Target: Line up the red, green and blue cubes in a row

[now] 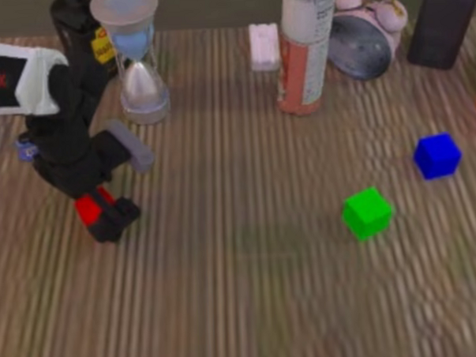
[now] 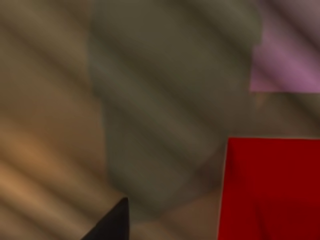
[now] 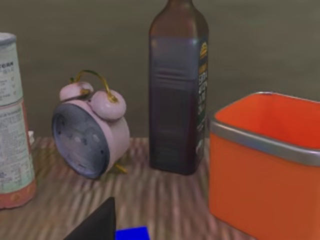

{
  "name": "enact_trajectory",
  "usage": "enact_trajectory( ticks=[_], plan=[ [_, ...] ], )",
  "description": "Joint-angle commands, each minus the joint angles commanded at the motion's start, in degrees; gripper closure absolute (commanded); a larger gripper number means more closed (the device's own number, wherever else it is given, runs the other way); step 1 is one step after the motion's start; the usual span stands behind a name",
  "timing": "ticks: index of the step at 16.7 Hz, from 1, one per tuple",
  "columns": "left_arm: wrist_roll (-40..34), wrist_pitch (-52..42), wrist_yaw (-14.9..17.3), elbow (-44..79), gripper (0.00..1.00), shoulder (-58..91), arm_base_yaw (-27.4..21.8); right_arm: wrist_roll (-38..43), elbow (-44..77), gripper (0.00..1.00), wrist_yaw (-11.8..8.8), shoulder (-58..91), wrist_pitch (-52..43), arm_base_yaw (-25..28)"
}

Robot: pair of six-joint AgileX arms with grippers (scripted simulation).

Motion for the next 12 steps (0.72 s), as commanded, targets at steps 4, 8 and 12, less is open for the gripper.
enact_trajectory(
  ticks=[4,8,12],
  plan=[
    [0.0,0.0,0.0,0.0,0.68,0.0,0.0,0.0,0.0,0.00,0.0,0.0,0.0,0.0],
    [0.0,0.0,0.0,0.0,0.98,0.0,0.0,0.0,0.0,0.00,0.0,0.0,0.0,0.0],
    [0.0,0.0,0.0,0.0,1.00,0.0,0.0,0.0,0.0,0.00,0.0,0.0,0.0,0.0]
  ],
)
